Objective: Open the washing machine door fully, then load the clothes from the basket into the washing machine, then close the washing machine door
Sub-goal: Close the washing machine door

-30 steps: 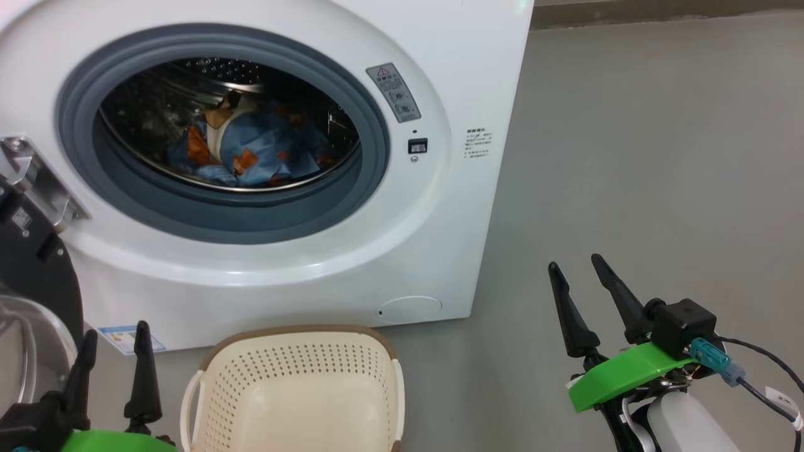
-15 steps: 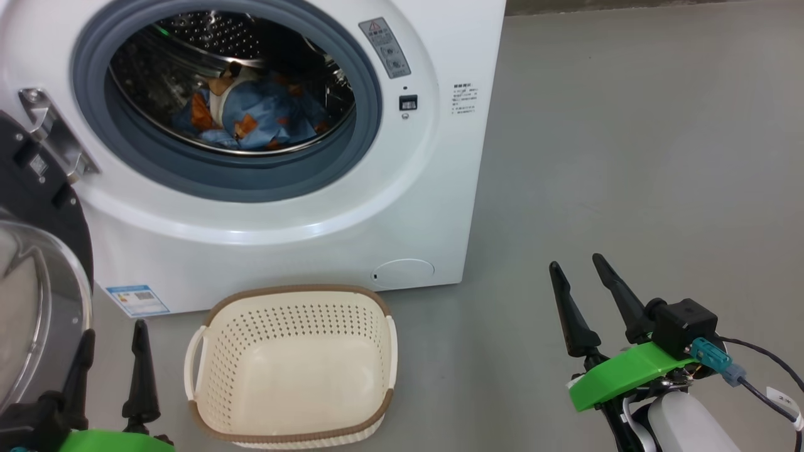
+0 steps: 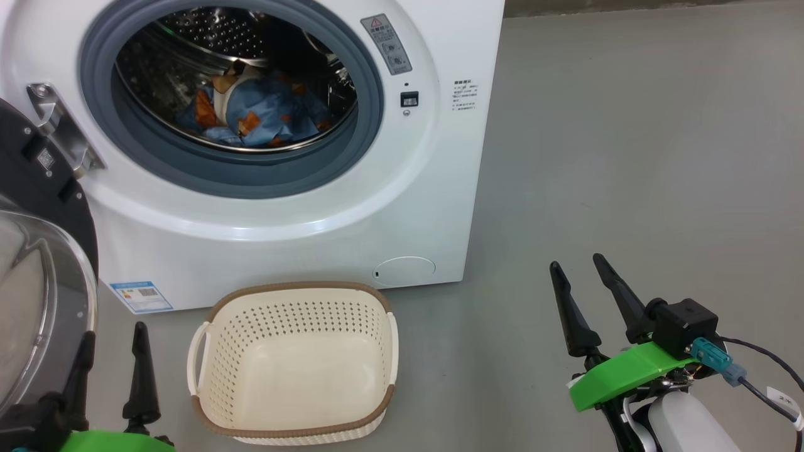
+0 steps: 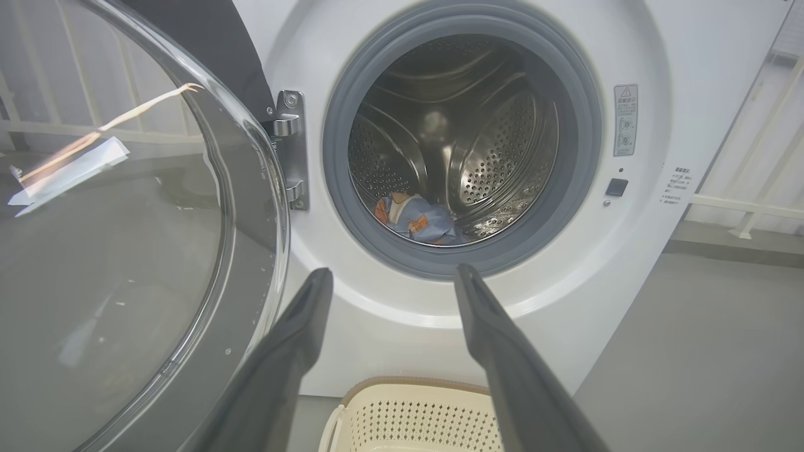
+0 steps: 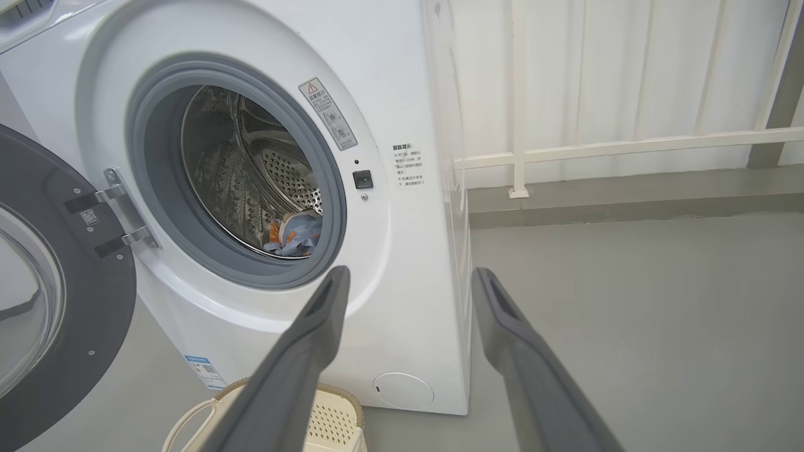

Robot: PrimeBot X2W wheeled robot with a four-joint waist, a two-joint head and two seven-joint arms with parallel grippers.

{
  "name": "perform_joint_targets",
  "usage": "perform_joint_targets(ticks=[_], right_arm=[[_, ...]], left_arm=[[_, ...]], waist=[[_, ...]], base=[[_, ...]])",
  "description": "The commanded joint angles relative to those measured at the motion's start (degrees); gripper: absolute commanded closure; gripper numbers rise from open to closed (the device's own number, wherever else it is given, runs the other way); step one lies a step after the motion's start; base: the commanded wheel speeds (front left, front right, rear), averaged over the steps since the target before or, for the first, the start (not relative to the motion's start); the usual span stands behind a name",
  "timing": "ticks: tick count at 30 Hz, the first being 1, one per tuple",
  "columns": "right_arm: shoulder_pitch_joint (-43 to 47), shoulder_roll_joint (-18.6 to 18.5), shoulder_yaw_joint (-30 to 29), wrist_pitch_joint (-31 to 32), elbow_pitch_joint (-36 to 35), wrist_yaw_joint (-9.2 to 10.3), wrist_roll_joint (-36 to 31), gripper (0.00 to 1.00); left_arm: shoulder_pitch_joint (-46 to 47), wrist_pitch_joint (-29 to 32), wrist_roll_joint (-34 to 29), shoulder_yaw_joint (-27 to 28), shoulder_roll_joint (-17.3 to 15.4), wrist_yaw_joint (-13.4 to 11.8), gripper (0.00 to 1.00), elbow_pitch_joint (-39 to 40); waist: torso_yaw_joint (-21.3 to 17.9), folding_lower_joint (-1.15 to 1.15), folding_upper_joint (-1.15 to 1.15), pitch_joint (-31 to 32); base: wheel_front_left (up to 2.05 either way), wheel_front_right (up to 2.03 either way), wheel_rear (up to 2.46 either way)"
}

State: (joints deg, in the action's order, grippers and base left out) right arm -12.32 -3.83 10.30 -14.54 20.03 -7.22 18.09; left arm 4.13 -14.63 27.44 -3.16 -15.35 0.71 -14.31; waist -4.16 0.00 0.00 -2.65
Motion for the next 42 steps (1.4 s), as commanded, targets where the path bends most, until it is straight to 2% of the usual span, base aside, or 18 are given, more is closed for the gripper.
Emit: perform_joint_targets(ticks=[1, 30, 42], right_arm=[[-0.1, -0.1, 0.8, -0.5, -1.2, -0.26, -0.1, 0.0], [0.2, -0.3, 1.0, -0.5, -0.8, -0.26, 0.2, 0.0], [0.3, -0.4, 1.1, -0.5, -0.3, -0.26, 0.6, 0.0]], left_arm=[[1.0, -0.4, -0.9, 2.4, -1.4, 0.1, 0.0, 0.9], [1.1, -0.4, -1.6, 2.5, -0.9, 0.2, 0.0, 0.2], [0.8, -0.4, -2.9, 2.2, -0.6, -1.3, 0.0, 0.0]], waist=[[0.0, 0.0, 0.0, 0.0], [0.7, 0.0, 0.0, 0.8], [4.7, 0.0, 0.0, 1.5]], base=[[0.0, 0.0, 0.0], [0.0, 0.0, 0.0], [0.0, 0.0, 0.0]])
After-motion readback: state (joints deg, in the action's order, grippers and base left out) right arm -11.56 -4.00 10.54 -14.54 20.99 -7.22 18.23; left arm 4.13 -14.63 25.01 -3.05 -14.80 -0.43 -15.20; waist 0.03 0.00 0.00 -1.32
